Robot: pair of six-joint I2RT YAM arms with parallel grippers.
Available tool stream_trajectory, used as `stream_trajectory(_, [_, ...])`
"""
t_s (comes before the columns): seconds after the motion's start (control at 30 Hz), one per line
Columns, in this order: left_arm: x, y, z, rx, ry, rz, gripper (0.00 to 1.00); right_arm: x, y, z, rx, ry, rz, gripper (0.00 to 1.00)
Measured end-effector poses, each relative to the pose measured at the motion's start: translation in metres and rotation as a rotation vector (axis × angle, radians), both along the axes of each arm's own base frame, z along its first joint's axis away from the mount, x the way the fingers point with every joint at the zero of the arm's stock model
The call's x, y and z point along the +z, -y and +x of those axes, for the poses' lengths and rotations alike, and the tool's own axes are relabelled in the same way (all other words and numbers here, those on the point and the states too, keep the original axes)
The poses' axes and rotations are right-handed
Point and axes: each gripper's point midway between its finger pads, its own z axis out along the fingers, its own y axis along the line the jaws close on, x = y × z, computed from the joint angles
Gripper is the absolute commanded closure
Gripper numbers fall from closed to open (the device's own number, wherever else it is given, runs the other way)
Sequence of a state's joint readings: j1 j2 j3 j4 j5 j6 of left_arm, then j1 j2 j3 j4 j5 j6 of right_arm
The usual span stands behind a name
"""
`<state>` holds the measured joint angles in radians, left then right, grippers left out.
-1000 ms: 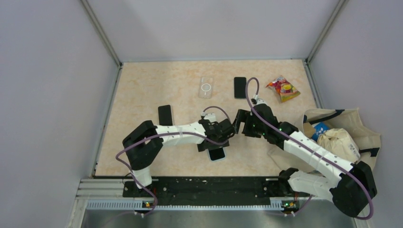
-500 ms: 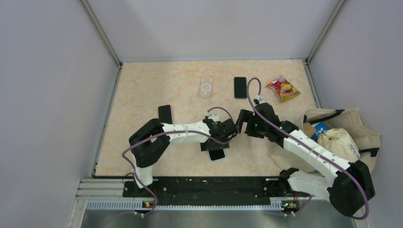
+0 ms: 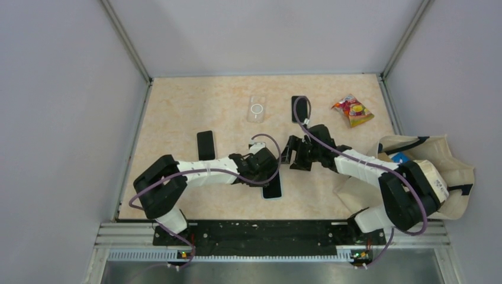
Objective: Put the phone into the phone case
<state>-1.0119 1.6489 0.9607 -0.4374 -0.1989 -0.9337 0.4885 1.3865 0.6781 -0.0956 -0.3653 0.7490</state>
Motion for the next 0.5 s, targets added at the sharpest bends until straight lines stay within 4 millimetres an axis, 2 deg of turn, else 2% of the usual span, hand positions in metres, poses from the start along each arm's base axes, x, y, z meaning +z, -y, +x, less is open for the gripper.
stream_trajectory(0.13, [-0.002, 0.002, 0.000, -0.046, 0.002, -0.035, 0.58, -0.019, -0.007, 0.000, 0.003, -0.056, 0.022, 0.25])
stream_trajectory(0.17, [-0.002, 0.003, 0.000, -0.053, 0.003, -0.045, 0.50, -0.020, -0.007, 0.000, 0.002, -0.061, 0.022, 0.24])
stream_trajectory(0.2, [-0.002, 0.005, 0.000, -0.059, 0.003, -0.054, 0.37, -0.021, -0.007, 0.000, -0.002, -0.064, 0.020, 0.24])
stream_trajectory(0.27, [-0.003, 0.006, -0.002, -0.069, -0.001, -0.056, 0.26, -0.020, -0.005, 0.002, -0.013, -0.055, 0.013, 0.23])
stream_trajectory(0.37, [0.000, 0.005, -0.001, -0.052, 0.009, -0.056, 0.13, -0.016, 0.002, 0.005, -0.048, -0.031, -0.016, 0.21])
stream_trajectory(0.5, [0.004, -0.003, -0.003, -0.017, 0.031, -0.005, 0.03, 0.005, 0.019, 0.008, -0.118, 0.033, -0.064, 0.18])
